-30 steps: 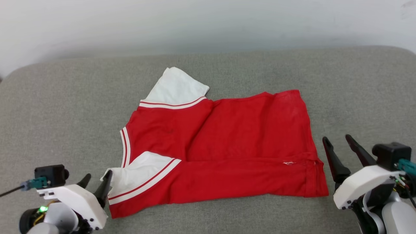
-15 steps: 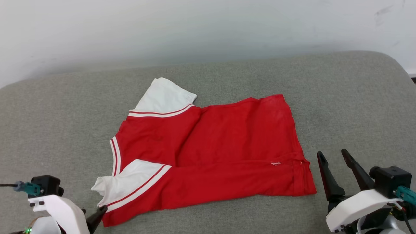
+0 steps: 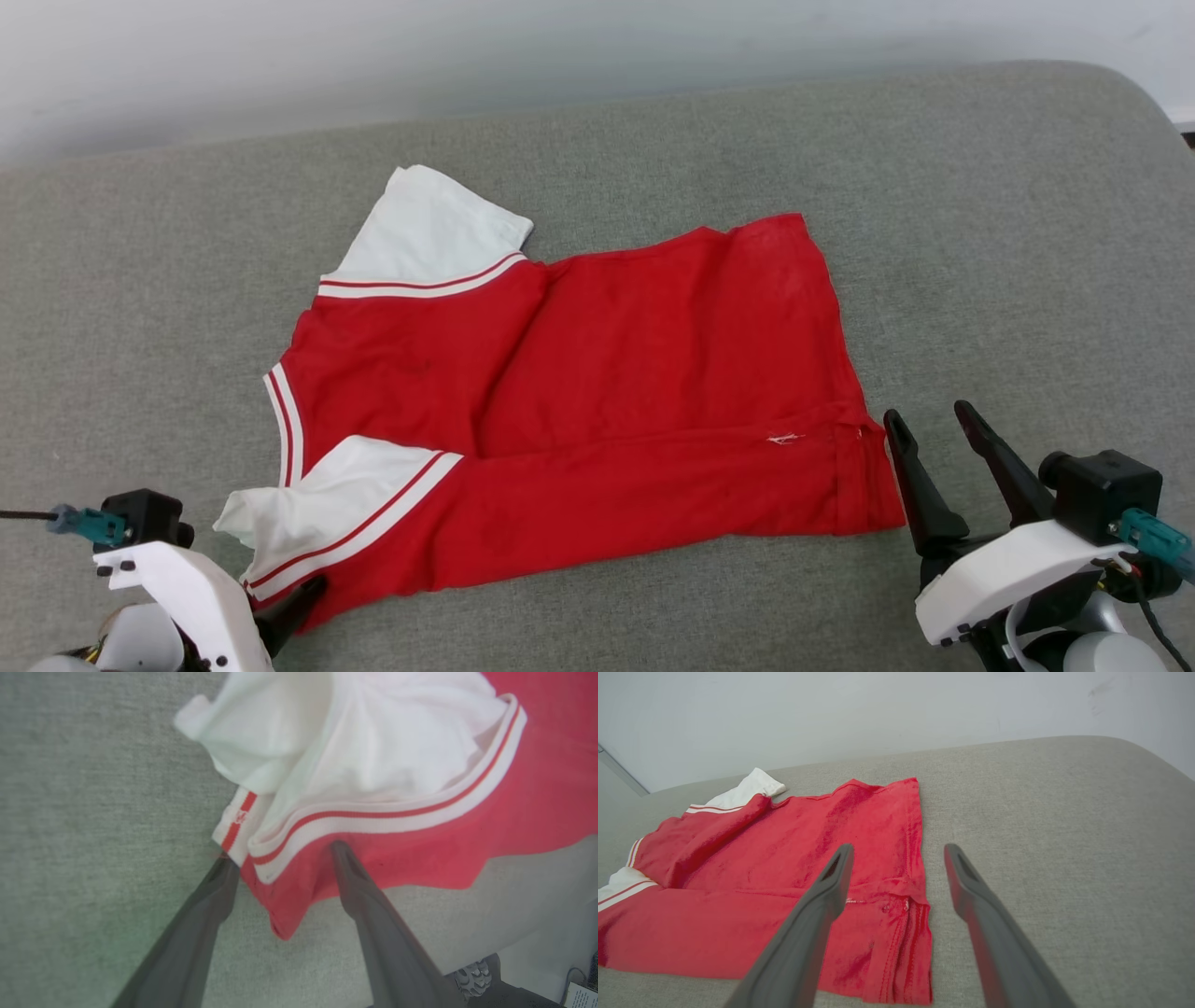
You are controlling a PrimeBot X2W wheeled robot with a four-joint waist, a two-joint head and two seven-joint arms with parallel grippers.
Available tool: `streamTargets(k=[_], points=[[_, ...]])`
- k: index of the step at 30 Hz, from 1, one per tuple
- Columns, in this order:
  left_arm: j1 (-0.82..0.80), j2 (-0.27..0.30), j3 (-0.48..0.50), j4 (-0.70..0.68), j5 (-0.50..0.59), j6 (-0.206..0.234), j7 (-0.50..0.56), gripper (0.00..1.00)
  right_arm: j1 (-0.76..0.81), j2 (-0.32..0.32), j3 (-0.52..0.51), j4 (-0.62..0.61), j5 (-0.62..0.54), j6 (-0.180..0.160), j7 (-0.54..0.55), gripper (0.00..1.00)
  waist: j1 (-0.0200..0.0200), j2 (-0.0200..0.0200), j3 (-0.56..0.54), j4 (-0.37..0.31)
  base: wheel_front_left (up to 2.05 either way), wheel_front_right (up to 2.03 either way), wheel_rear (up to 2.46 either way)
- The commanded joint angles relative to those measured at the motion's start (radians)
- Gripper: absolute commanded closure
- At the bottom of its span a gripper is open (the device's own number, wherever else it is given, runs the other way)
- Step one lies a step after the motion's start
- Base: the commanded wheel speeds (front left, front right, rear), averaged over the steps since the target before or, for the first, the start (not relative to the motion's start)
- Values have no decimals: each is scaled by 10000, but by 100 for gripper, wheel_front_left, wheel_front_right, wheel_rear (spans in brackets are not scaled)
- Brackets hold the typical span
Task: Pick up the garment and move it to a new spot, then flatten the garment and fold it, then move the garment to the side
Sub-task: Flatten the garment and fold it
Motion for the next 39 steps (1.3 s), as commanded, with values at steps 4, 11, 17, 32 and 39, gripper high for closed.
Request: streamTargets(k=[4, 11, 17, 32, 39], points=[[-242, -387, -471, 571, -91, -391, 265, 71, -151, -39, -16, -29, 41, -4, 84, 0, 0, -1, 250, -24, 0, 0, 0], [-298, -484, -570, 722, 52, -760, -90, 100, 36, -177, -234, 49, 338, -4, 740, 0, 0, -1, 95, 94, 0, 0, 0], [-145, -285, -257, 76, 200, -765, -611, 100, 135, -859, -221, 345, 1163, -4, 2323, 0, 0, -1, -180, 254, 0, 0, 0], [-237, 232, -70, -2012, 727, -274, -729, 100, -1414, -1876, 968, 1351, 2140, -4, 5742, 0, 0, -1, 501, 703, 0, 0, 0], [-366, 78, -151, -2018, 777, -241, -838, 100, -1908, -1856, 1960, 2306, 2545, -1, 6257, 0, 0, -1, 671, 812, 0, 0, 0]])
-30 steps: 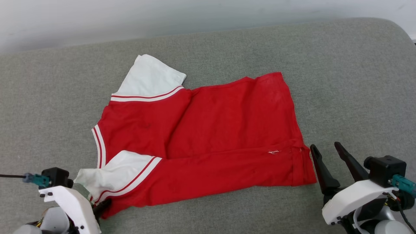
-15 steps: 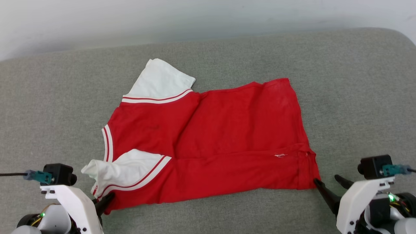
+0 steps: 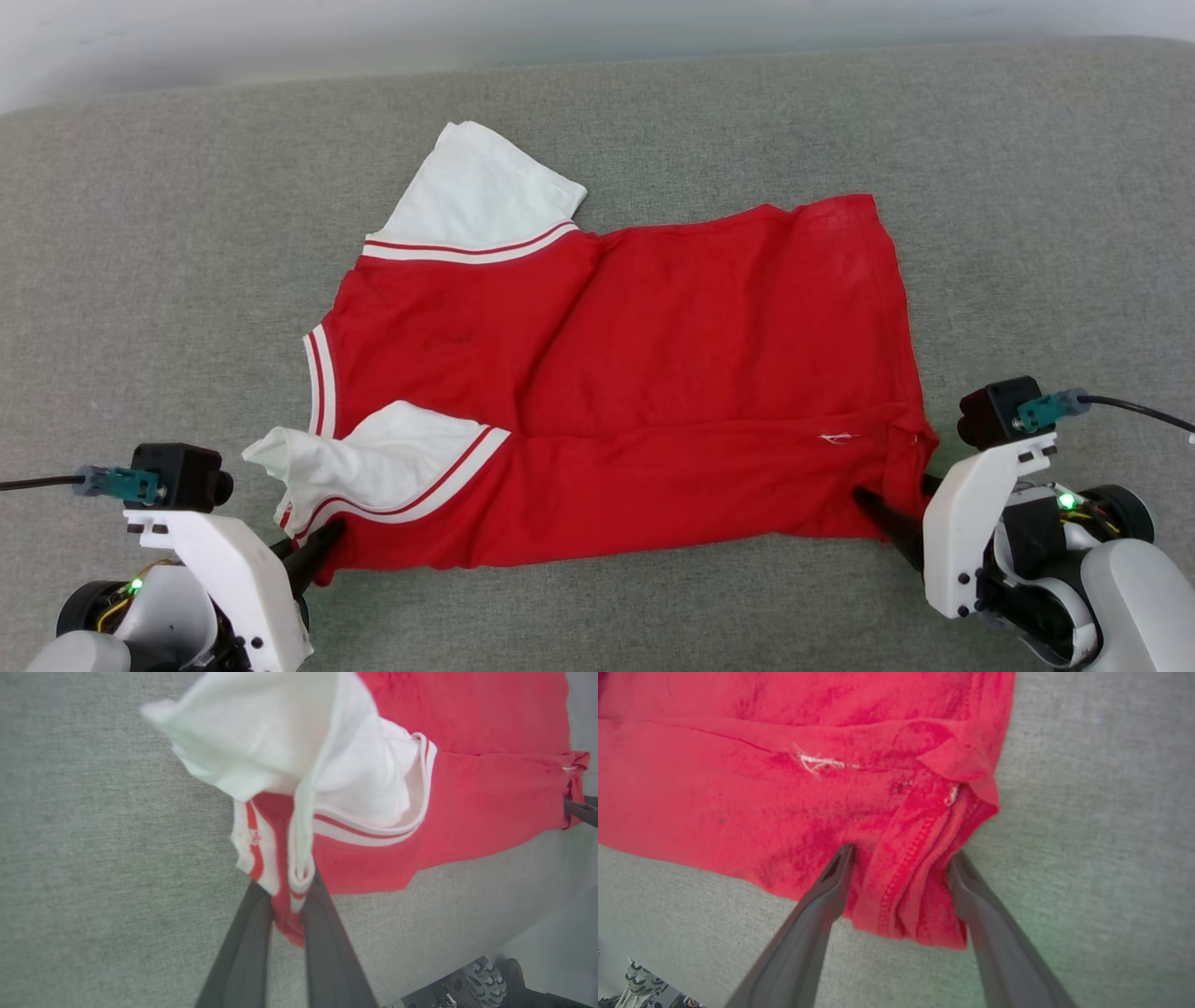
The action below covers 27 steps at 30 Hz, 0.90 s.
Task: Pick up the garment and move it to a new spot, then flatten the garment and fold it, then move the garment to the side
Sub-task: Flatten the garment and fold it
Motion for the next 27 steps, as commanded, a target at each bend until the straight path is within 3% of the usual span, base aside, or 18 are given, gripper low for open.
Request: streamTargets(k=[1, 2, 4, 15, 27], points=[[-106, -57, 0, 19, -39, 44, -58, 100, 63, 131, 385, 390, 252, 4, 199, 22, 0, 0, 12, 14, 0, 0, 0], [-106, -57, 0, 19, -39, 44, -58, 100, 63, 131, 385, 390, 252, 4, 199, 22, 0, 0, 12, 14, 0, 0, 0], [-126, -73, -5, 30, -51, 36, -65, 100, -33, 85, 526, 502, 370, 14, 159, 100, 0, 0, 23, 20, 0, 0, 0], [61, -28, -20, -103, 16, 48, -158, 100, -568, -432, 593, 517, 741, 0, -283, 100, 0, 0, -477, -16, 0, 0, 0], [1408, 54, -15, -543, -147, 523, -220, 100, 688, -802, 616, -54, 1130, 0, 151, 100, 0, 0, -2213, 43, 0, 0, 0]])
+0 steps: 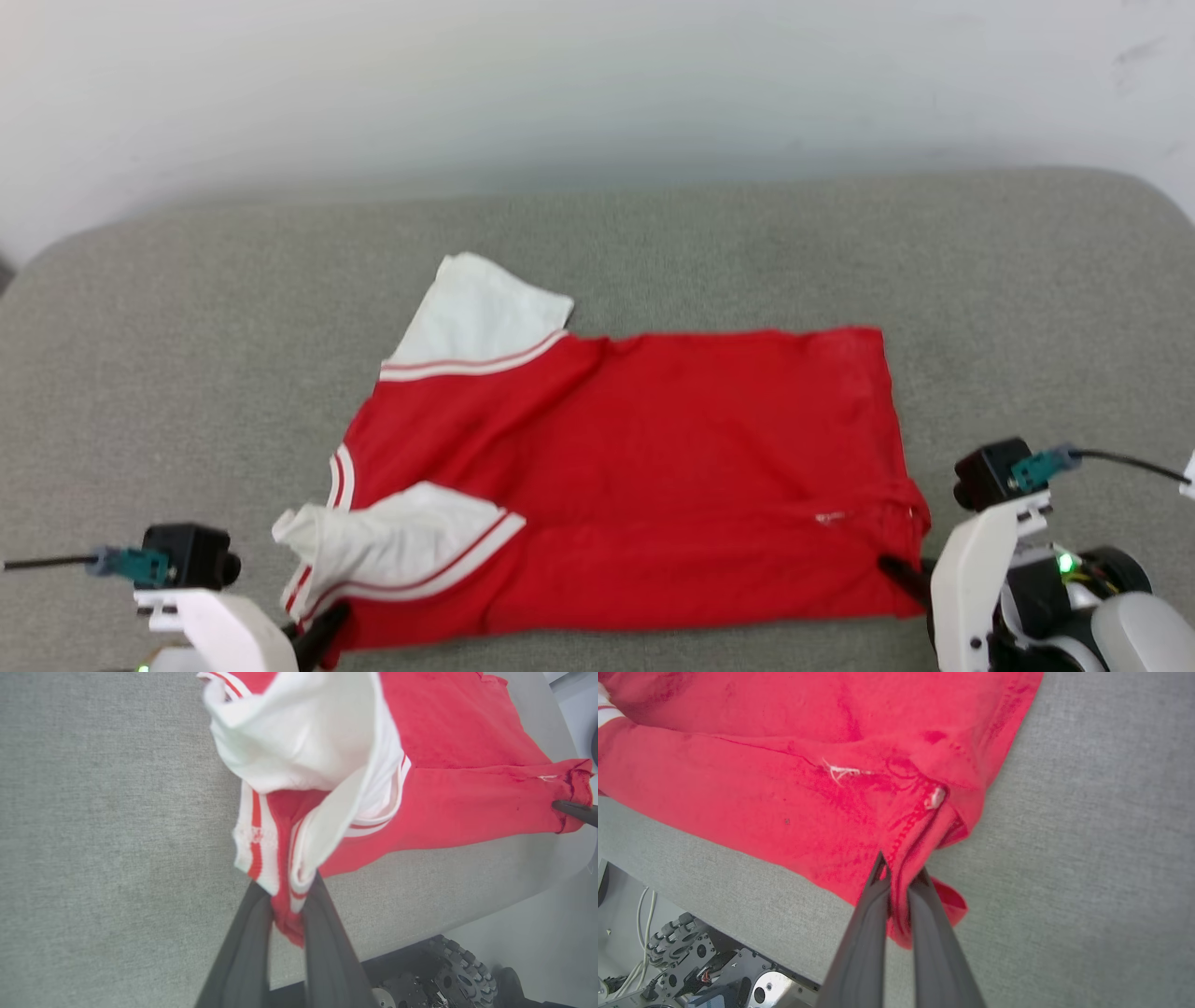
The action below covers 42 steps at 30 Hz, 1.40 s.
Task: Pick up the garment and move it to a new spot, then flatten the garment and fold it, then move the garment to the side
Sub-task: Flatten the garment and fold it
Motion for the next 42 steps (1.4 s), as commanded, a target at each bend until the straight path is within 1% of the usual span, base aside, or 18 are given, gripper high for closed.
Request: streamTargets(k=[1, 6, 8, 10, 13, 14, 15, 16, 17, 18, 21, 25, 29, 33, 37, 42], points=[[292, 54, 33, -94, -64, 115, -1, 100, 284, -90, -60, -127, 77, -4, 80, 100, 0, -1, -410, 31, 0, 0, 0], [1190, 132, 160, -317, -280, 460, 13, 100, 1143, -154, -311, -580, 68, -4, 478, 100, 0, -1, -796, 60, 0, 0, 0], [1435, 71, 128, -307, -401, 491, 42, 100, 1404, -136, -416, -657, 8, -4, 608, 100, 0, -1, -825, 74, 0, 0, 0], [1498, -77, 42, -167, -502, 405, 14, 100, 1597, -58, -496, -669, -77, -4, 603, 100, 0, -1, -826, 110, 0, 0, 0], [1214, -388, -108, 188, -511, 251, -140, 100, 1776, 98, -602, -506, -296, -4, 293, 100, 0, -1, -779, 142, 0, 0, 0], [1132, -490, -214, 380, -553, 160, -93, 100, 1817, 199, -656, -411, -313, -4, 177, 83, 0, -1, -760, 156, 0, 0, 0], [1024, -569, -298, 540, -536, 74, -99, 100, 1883, 264, -672, -320, -364, -4, 114, 57, 0, -1, -740, 166, 0, 0, 0], [888, -672, -337, 686, -539, -19, -150, 70, 1910, 311, -676, -259, -408, -4, 10, 2, 0, -1, -699, 166, 0, 0, 0], [788, -787, -396, 849, -614, -109, -142, 7, 1905, 384, -735, -201, -418, -4, -99, 0, 0, -1, -672, 165, 0, 0, 0], [725, -831, -442, 1001, -585, -185, -150, 0, 1928, 399, -744, -181, -491, -4, -219, 0, 0, -1, -643, 155, 0, 0, 0], [502, -947, -439, 1338, -519, -374, -365, 0, 1962, 494, -836, -268, -632, -4, -868, 0, 0, -1, -574, 121, 0, 0, 0], [173, -822, -231, 1506, -247, -492, -772, 0, 2021, 593, -1025, -641, -953, -4, -2117, 0, 0, -1, -604, 75, 0, 0, 0], [-195, -717, 6, 1386, 370, -369, -1531, 0, 1991, 924, -1426, -1087, -1500, -4, -3752, 0, 0, -1, -667, -48, 0, 0, 0], [-657, -846, 140, 1197, 1165, -145, -2495, 0, 1744, 1395, -1901, -1488, -2266, -4, -5230, 0, 0, -1, -586, -258, 0, 0, 0], [-1257, -1027, 224, 1133, 1974, 129, -3470, 0, 1439, 1745, -2167, -1901, -2862, -4, -5934, 0, 0, -1, -288, -541, 0, 0, 0], [-2233, -1091, 325, 1222, 2655, 253, -4193, 0, 881, 2031, -2212, -2420, -3297, -4, -6196, 0, 0, -1, 516, -949, 0, 0, 0]])
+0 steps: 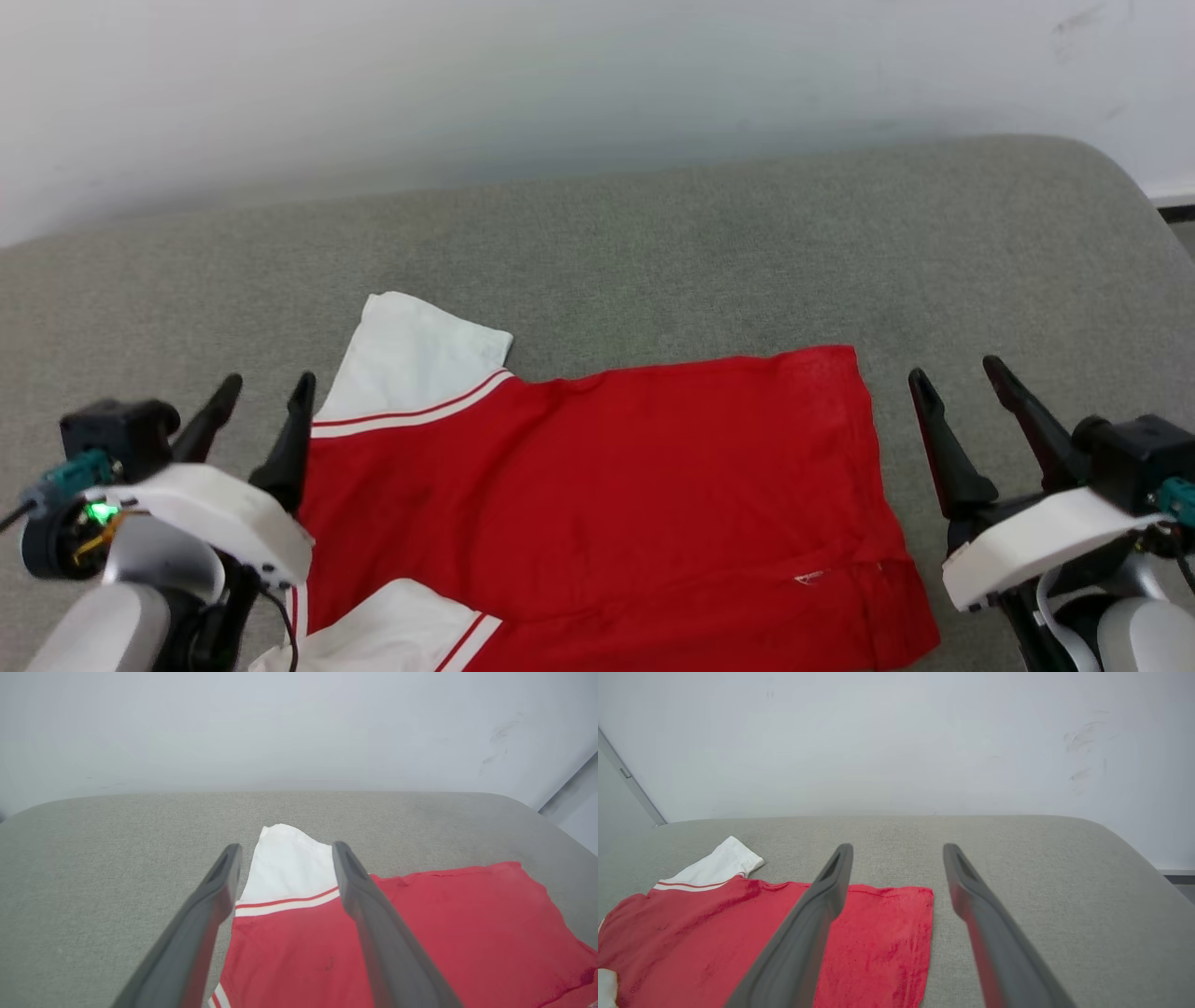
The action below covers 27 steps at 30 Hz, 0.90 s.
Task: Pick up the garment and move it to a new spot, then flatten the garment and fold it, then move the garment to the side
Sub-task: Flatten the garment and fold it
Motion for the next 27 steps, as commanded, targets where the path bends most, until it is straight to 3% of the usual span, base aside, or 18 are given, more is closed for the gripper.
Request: streamTargets(k=[1, 6, 12, 20, 27], points=[[-496, -19, 73, 73, 112, 1, -146, 0, -339, 133, 16, -177, -124, -4, -95, 0, 0, -1, 689, -364, 0, 0, 0], [-1843, 150, 361, 452, 117, -183, -90, 0, -1091, 373, 93, -553, -303, -4, -205, 0, 0, -1, 1867, -799, 0, 0, 0], [-3392, 621, 375, 1212, -198, -806, 764, 0, -1692, 592, 176, -628, -349, -4, -437, 0, 0, -1, 2699, -1201, 0, 0, 0], [-5281, 1786, -35, 2664, -927, -1783, 3799, 0, -1989, 852, 382, -105, -115, -4, -803, 0, 0, -1, 3314, -1865, 0, 0, 0], [-5927, 2596, -187, 3590, -1846, -1714, 6688, 0, -2036, 984, 525, 377, 90, -4, -1147, 0, 0, -1, 3678, -2349, 0, 0, 0]])
